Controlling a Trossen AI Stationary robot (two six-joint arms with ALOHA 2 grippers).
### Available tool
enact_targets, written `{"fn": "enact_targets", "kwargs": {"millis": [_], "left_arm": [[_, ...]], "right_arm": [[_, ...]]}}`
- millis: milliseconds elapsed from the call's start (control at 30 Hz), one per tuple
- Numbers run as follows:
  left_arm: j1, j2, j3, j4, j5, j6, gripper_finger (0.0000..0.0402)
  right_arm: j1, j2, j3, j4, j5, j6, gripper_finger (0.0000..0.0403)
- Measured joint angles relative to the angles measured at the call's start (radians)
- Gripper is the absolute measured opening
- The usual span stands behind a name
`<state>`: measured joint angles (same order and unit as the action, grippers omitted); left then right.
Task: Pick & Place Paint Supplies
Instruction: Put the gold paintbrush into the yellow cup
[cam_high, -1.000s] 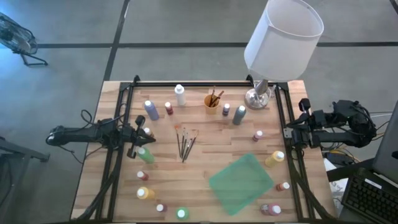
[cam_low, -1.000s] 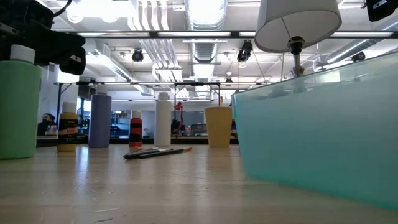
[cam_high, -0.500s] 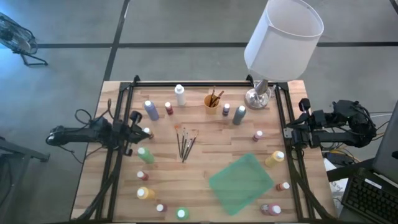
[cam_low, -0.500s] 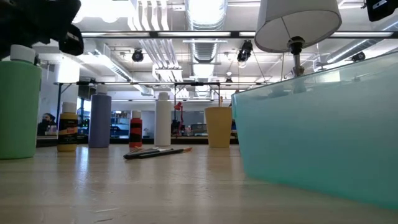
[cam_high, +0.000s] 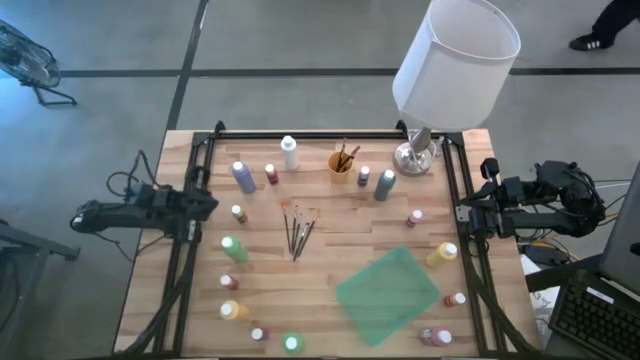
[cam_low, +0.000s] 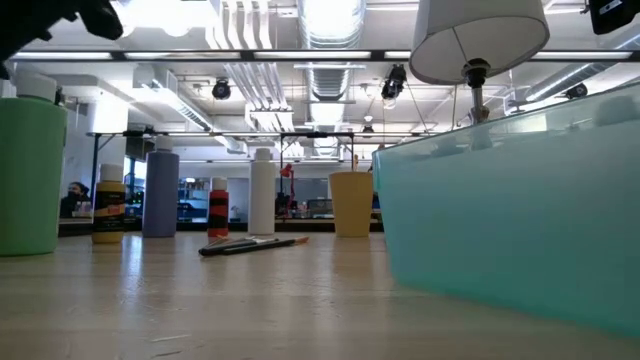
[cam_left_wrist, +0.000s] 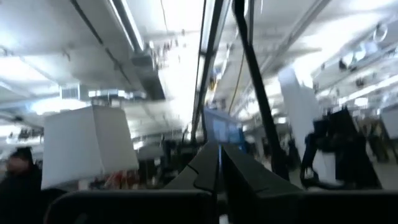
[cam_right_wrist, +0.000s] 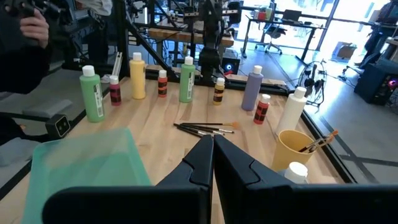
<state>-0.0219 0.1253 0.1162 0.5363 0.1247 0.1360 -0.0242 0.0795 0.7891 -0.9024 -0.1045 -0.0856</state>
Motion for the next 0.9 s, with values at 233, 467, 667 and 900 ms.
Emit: {"fn": "enact_targets", "kwargs": {"millis": [233, 467, 667, 900], "left_arm": [[0.000, 0.290, 0.131, -0.008, -0.095, 0.025, 0.0093], [0.000, 0.568, 0.357, -0.119, -0.170, 0.027, 0.0153], [0.000, 0.764, 0.580, -0.424, -0.281, 0.033, 0.0175], [0.000, 0.936, 0.725, -0.536, -0.383, 0.035, 0.0179]], "right_arm": [[0.000, 0.000, 0.000, 0.000, 0.000, 0.000, 0.0008], [0.000, 0.000, 0.000, 0.000, 0.000, 0.000, 0.0008], [0.000, 0.000, 0.000, 0.000, 0.000, 0.000, 0.0008], [0.000, 0.000, 0.000, 0.000, 0.000, 0.000, 0.0008]]}}
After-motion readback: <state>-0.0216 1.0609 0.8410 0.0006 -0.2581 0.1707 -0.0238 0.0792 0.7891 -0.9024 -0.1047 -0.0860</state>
